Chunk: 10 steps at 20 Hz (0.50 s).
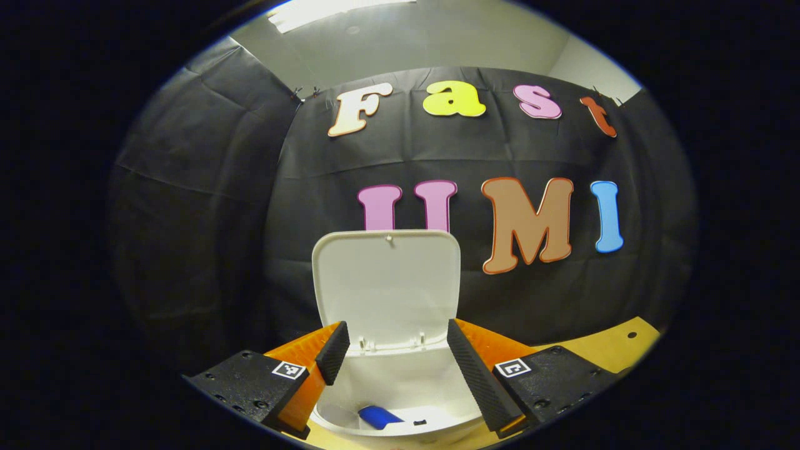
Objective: Press the lid of the desktop garbage bin to open it, pick up the crumpled paper on the desktop and throw it into the bin, then pick up the pop can on the desktop and drop it into the bin, and finally close the garbage bin lid.
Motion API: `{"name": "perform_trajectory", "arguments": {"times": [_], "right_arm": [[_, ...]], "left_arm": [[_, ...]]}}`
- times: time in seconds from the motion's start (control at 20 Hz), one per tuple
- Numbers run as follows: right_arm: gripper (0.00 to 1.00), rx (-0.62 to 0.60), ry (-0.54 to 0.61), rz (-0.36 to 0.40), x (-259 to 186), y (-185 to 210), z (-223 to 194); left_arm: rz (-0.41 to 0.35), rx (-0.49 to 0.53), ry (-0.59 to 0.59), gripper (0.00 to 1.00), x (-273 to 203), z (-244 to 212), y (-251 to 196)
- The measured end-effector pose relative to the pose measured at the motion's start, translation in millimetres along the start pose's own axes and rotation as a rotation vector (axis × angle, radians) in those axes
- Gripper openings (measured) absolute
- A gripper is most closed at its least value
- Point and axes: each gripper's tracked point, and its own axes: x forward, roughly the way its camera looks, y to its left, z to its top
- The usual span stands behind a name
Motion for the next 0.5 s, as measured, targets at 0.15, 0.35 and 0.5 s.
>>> {"name": "perform_trajectory", "arguments": {"times": [0.15, 0.35, 0.5], "right_arm": [[0.98, 0.012, 0.000, -0.001, -1, 0, -3], [0.98, 0.036, 0.001, -0.013, -3, -3, -7], [0.98, 0.048, 0.003, -0.027, -6, -6, -11]], "left_arm": [[-0.008, 0.005, -0.052, 0.93, 5, 36, 3], [-0.012, 0.066, -0.125, 0.94, 17, 78, 4], [-0.034, 0.052, -0.176, 0.93, 26, 103, -2]]}}
